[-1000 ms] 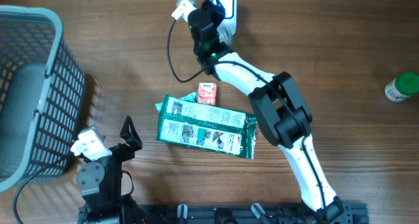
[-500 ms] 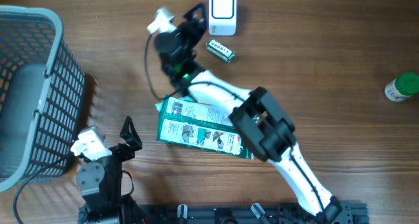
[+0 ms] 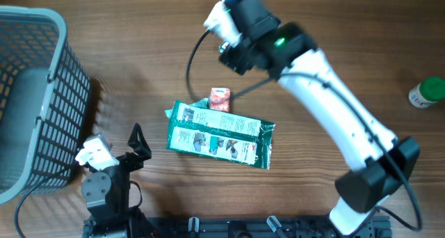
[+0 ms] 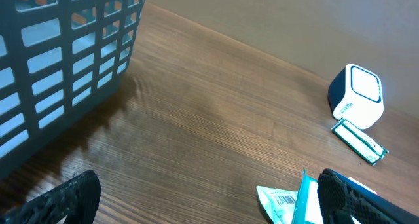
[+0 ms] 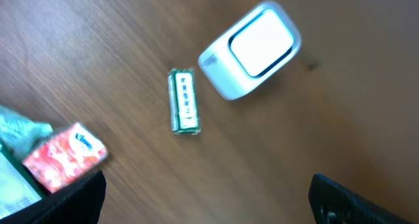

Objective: Scan the item barcode
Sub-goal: 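Hold the small green box up to the scanner face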

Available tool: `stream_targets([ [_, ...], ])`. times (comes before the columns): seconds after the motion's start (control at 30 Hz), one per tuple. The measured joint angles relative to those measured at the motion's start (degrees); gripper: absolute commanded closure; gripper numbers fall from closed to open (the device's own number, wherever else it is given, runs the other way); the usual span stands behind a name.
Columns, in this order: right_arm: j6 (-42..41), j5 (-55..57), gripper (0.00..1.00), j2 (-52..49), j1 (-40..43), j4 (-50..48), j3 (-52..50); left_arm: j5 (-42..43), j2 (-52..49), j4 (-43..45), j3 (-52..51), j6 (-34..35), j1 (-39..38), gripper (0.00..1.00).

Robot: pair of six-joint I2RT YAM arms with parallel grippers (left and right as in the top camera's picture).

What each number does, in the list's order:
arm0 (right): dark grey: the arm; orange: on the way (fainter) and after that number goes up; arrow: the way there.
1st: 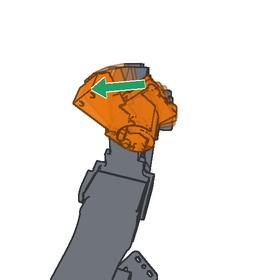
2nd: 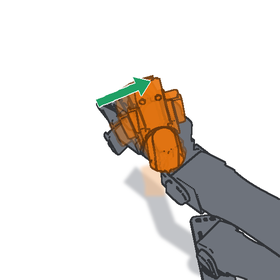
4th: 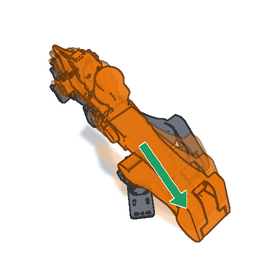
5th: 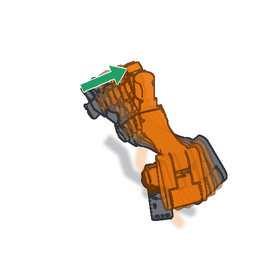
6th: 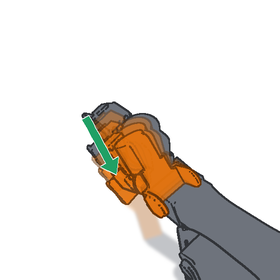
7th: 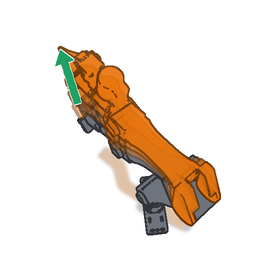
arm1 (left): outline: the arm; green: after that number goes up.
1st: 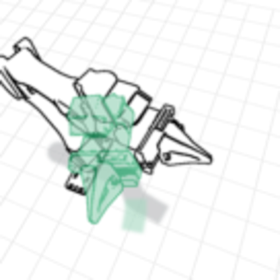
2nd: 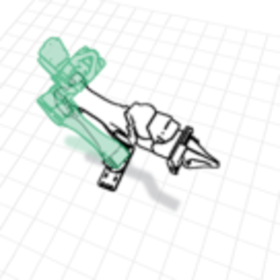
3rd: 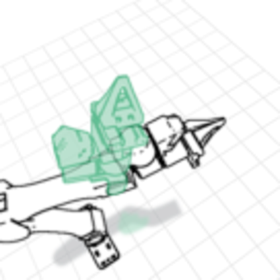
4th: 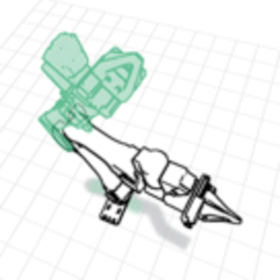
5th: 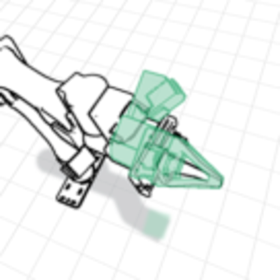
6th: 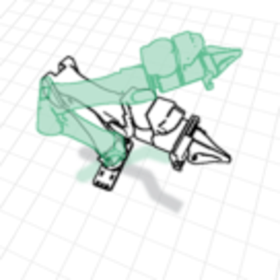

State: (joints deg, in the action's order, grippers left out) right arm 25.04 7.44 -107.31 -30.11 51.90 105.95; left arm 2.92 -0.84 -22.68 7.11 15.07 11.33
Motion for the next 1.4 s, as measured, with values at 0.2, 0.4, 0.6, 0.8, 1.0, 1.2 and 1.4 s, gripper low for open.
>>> stream_targets([
  [0.2,-5.8,-17.0,0.00,-11.8,8.5,-6.2,-5.0,0.0,0.0,0.0,0.0,0.0,0.0,0.00],
  [0.4,-6.6,-22.3,0.02,-19.4,7.9,-14.9,-5.0,0.0,0.0,0.0,0.0,0.0,0.0,0.00],
  [0.6,-7.3,-21.2,0.48,-25.9,7.9,-22.4,-5.1,0.0,0.0,0.0,0.0,0.0,0.0,0.00],
  [0.8,-7.4,-19.8,0.77,-26.6,7.9,-19.3,-5.0,0.0,0.0,0.0,0.0,0.0,0.0,0.00],
  [1.0,-15.2,-20.6,0.84,-26.2,7.9,-19.6,-4.9,0.0,0.0,0.0,0.0,0.0,0.0,0.00],
  [1.2,-23.2,-34.6,0.78,-21.7,8.1,-14.4,-4.4,0.0,0.0,0.0,0.0,0.0,0.0,0.00],
  [1.4,-35.7,-45.3,0.69,-15.7,11.0,-21.5,-3.5,0.0,0.0,0.0,0.0,0.0,0.0,0.00],
])
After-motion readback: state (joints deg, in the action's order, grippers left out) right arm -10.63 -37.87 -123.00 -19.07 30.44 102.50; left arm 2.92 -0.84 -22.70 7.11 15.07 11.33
